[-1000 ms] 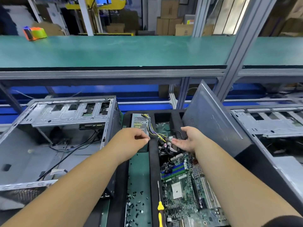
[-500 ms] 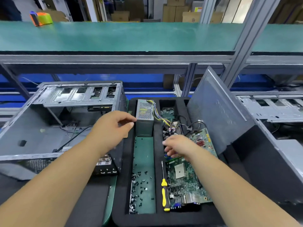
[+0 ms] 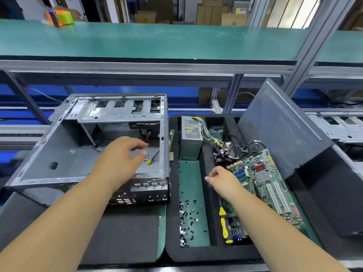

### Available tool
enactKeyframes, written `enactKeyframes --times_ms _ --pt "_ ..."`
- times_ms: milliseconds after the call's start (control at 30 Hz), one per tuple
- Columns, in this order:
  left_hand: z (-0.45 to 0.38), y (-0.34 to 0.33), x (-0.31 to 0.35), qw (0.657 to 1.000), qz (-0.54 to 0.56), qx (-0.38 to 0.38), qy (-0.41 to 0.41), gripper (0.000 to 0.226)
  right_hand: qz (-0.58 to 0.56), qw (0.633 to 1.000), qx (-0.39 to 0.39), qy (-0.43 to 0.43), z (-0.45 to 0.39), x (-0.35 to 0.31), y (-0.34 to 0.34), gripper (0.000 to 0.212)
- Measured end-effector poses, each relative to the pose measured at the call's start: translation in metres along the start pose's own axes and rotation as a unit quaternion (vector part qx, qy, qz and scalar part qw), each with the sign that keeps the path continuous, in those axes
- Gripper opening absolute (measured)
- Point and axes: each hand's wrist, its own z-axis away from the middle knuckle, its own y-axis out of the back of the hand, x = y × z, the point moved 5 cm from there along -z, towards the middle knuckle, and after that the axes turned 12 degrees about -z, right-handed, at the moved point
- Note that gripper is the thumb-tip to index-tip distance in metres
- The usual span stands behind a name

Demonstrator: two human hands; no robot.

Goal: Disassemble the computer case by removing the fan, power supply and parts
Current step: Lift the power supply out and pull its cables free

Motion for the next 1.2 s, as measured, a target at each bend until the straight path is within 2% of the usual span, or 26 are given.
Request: enactKeyframes --times_ms 100,167,233,300,367,400,467,567,867,933,1000,1100,1200 --pt "0.006 0.015 -0.049 0.997 -0.039 -0.006 0.063 0.026 -0.062 0.996 0.026 0.067 0.007 -0.053 -0.012 0.012" --pt "0.012 0.029 -0.084 0.992 -0.073 -0.010 0.106 0.034 -0.102 0.988 0.033 0.112 0.011 -0.093 -0.022 0.018" --pt "0.017 0.039 -0.118 0.980 -0.139 -0.012 0.144 0.044 -0.124 0.981 0.035 0.146 0.014 -0.131 -0.033 0.029" --pt "0.026 0.045 -0.148 0.959 -0.201 -0.046 0.194 0.057 -0.123 0.979 0.012 0.161 0.015 -0.158 -0.048 0.041" --pt "0.035 0.043 -0.169 0.940 -0.234 -0.093 0.230 0.067 -0.124 0.982 -0.023 0.142 0.015 -0.173 -0.066 0.072" --pt "0.037 0.039 -0.173 0.939 -0.245 -0.103 0.217 0.068 -0.131 0.983 -0.036 0.121 0.015 -0.176 -0.073 0.085" --pt "0.039 0.033 -0.171 0.948 -0.254 -0.100 0.166 0.063 -0.147 0.984 -0.042 0.094 0.017 -0.176 -0.081 0.093" --pt "0.036 0.031 -0.173 0.955 -0.245 -0.100 0.134 0.057 -0.143 0.987 -0.024 0.065 0.024 -0.174 -0.084 0.086" --pt "0.010 0.049 -0.230 0.968 -0.231 -0.086 0.045 0.051 -0.161 0.985 0.059 0.026 0.064 -0.187 -0.130 0.092" --pt "0.006 0.056 -0.243 0.972 -0.220 -0.081 0.026 0.051 -0.167 0.983 0.076 0.028 0.077 -0.191 -0.142 0.087" --pt "0.002 0.064 -0.255 0.975 -0.207 -0.081 0.014 0.053 -0.109 0.988 0.095 0.046 0.090 -0.194 -0.152 0.080" --pt "0.000 0.074 -0.266 0.979 -0.183 -0.087 0.005 0.068 -0.003 0.990 0.116 0.074 0.102 -0.196 -0.154 0.078" --pt "0.001 0.081 -0.264 0.986 -0.154 -0.059 0.014 0.067 0.079 0.984 0.124 0.105 0.104 -0.199 -0.142 0.065"
